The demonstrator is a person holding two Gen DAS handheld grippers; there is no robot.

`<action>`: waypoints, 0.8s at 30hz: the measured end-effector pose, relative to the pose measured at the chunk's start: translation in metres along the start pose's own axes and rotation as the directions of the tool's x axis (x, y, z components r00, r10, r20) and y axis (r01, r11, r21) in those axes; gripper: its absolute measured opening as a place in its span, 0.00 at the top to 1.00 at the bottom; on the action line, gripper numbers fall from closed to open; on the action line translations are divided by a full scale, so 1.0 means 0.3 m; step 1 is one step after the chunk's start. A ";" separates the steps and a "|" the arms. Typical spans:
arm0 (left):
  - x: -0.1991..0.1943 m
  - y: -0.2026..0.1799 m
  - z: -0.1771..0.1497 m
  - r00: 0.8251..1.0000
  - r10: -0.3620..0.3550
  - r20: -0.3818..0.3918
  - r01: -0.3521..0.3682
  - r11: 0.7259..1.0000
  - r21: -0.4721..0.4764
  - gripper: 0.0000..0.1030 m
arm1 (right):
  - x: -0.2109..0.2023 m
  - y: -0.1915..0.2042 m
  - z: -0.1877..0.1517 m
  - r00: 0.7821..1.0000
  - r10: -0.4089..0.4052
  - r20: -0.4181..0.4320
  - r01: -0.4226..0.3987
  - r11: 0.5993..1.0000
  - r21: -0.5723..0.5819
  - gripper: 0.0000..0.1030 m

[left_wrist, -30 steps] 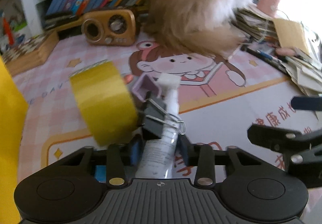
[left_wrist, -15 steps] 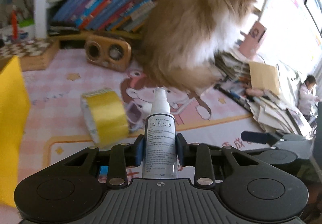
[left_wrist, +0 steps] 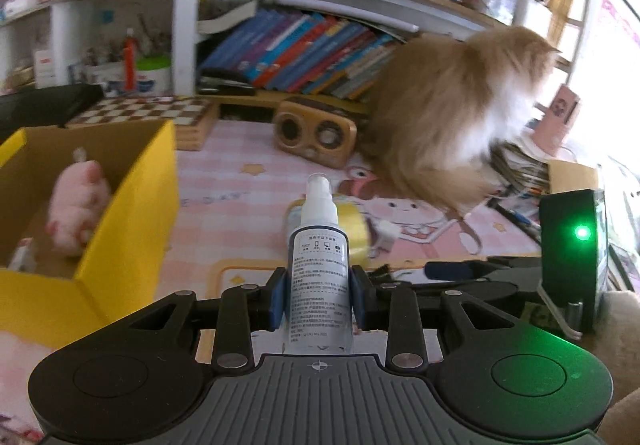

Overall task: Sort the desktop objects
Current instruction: 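Lift the white spray bottle with the left gripper toward the yellow box, then grasp the black binder clip with the right gripper while the left holds the bottle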

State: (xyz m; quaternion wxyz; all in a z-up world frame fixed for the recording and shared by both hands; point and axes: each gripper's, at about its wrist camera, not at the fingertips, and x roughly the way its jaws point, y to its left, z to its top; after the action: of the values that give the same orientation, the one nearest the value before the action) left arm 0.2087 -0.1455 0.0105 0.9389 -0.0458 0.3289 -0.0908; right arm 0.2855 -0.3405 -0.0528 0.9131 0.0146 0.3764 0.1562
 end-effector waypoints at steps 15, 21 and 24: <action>-0.008 0.032 -0.027 0.998 0.060 -0.035 -0.062 0.997 -0.047 0.70 | 0.034 -0.053 0.025 0.998 0.052 0.032 -0.056 0.991 0.121 0.96; -0.011 0.020 -0.039 0.998 0.042 -0.036 -0.044 0.998 -0.041 0.70 | -0.014 -0.059 0.027 0.996 0.038 0.075 -0.047 0.993 0.112 0.98; -0.020 0.016 -0.046 0.999 0.037 -0.030 -0.038 0.999 -0.039 0.70 | -0.016 -0.057 0.015 0.998 0.041 0.052 -0.046 0.993 0.107 0.98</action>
State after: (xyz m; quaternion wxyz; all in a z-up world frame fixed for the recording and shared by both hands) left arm 0.1960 -0.1400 0.0028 0.9345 -0.0568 0.3449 -0.0674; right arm 0.2902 -0.3579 -0.0486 0.9163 0.0760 0.3613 0.1551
